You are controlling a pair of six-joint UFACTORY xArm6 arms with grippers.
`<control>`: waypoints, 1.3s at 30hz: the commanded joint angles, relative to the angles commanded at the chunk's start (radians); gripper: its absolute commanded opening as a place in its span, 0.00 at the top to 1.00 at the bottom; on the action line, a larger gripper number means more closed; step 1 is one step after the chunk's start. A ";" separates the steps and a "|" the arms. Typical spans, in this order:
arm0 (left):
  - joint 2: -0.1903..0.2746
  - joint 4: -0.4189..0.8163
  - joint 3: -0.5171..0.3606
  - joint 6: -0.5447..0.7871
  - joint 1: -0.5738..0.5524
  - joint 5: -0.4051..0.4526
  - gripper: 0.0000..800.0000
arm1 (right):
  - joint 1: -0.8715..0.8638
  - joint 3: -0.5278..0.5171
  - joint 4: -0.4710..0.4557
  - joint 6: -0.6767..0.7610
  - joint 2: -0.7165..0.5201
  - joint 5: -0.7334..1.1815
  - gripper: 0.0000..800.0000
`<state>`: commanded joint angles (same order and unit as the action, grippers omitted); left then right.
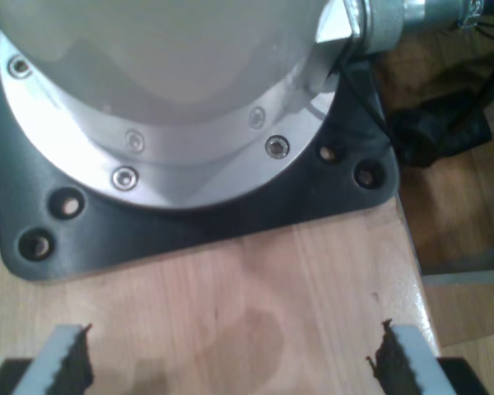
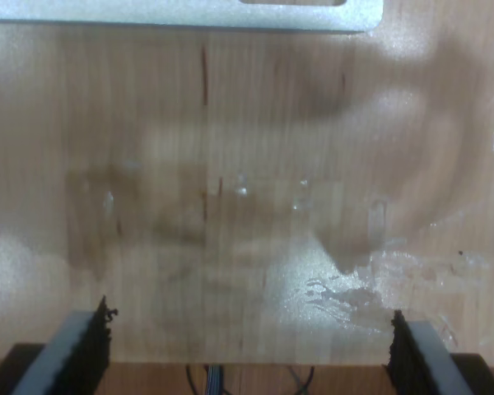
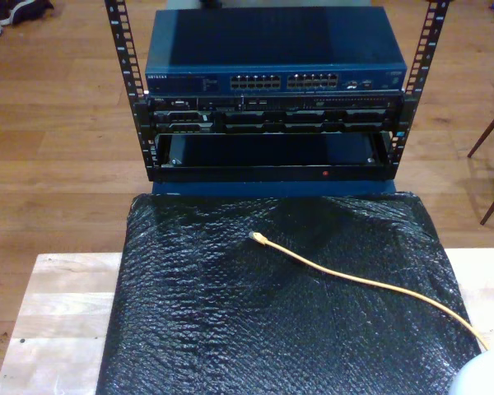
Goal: Grab the cable and plug it in
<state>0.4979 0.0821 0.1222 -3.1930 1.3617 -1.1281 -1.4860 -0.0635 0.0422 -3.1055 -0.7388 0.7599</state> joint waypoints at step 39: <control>0.031 0.000 0.236 -0.034 0.000 -0.322 0.00 | -0.049 0.505 0.009 0.155 -0.023 0.647 0.00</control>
<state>0.5286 0.0821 0.3585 -3.2267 1.3617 -1.4503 -1.5351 0.4413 0.0514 -2.9506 -0.7618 1.4074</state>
